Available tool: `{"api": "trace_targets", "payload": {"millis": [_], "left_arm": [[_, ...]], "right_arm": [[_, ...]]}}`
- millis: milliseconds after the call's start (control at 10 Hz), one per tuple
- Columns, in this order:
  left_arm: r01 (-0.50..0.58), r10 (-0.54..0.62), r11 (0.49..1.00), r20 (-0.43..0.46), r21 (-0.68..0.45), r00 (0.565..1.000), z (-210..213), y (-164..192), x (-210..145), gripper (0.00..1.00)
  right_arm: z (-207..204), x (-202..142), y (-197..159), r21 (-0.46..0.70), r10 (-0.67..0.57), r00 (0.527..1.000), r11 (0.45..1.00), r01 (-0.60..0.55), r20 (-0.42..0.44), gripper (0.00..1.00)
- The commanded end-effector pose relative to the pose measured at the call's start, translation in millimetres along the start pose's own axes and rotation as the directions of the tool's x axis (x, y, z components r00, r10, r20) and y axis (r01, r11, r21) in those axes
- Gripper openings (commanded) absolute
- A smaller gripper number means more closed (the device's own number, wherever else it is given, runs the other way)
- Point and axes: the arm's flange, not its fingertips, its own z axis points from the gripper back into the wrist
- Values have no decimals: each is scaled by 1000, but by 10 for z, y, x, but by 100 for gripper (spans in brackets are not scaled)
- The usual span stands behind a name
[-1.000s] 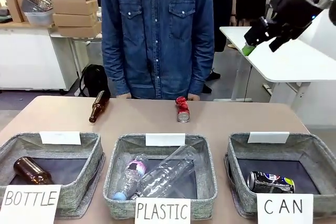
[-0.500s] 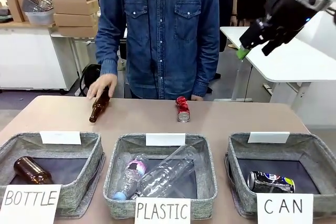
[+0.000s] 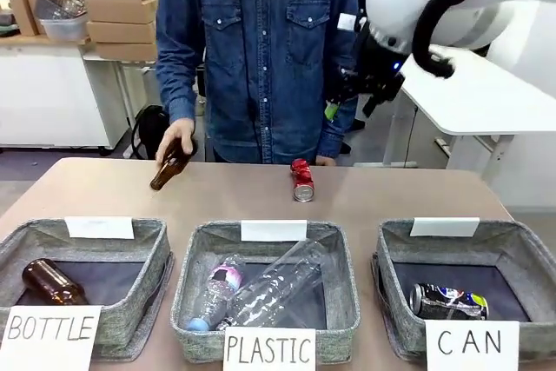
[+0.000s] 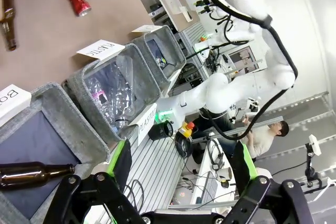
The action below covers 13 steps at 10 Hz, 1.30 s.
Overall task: Sort the can waste into the basket.
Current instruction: Pick up the can waste from the table and place it in the right Fabric basket.
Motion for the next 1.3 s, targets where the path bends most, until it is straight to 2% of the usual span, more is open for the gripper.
{"api": "trace_targets", "payload": {"millis": [0,200,300,400,500,600,900,1200], "left_arm": [[24,-24,1000,8,-16,1000,1,-24,16,99],[24,-24,1000,8,-16,1000,1,-24,16,99],[24,-24,1000,8,-16,1000,1,-24,16,99],[24,-24,1000,8,-16,1000,1,-24,16,99],[24,-24,1000,8,-16,1000,1,-24,16,99],[24,-24,1000,8,-16,1000,1,-24,16,99],[24,-24,1000,8,-16,1000,1,-24,16,99],[24,-24,1000,8,-16,1000,1,-24,16,99]], "right_arm": [[-386,283,26,-17,-125,992,992,125,8,100],[-983,316,-56,-50,-129,990,991,126,-51,100],[-1063,258,-186,-39,-122,991,992,119,-63,100],[-595,129,-559,126,-211,977,971,205,36,100],[-207,-30,-843,120,-252,964,963,241,81,100],[17,-176,-1066,95,-284,953,957,275,104,100],[238,-505,-1530,215,-318,944,931,294,87,100],[178,-463,-1483,222,-298,951,936,274,84,100]]}}
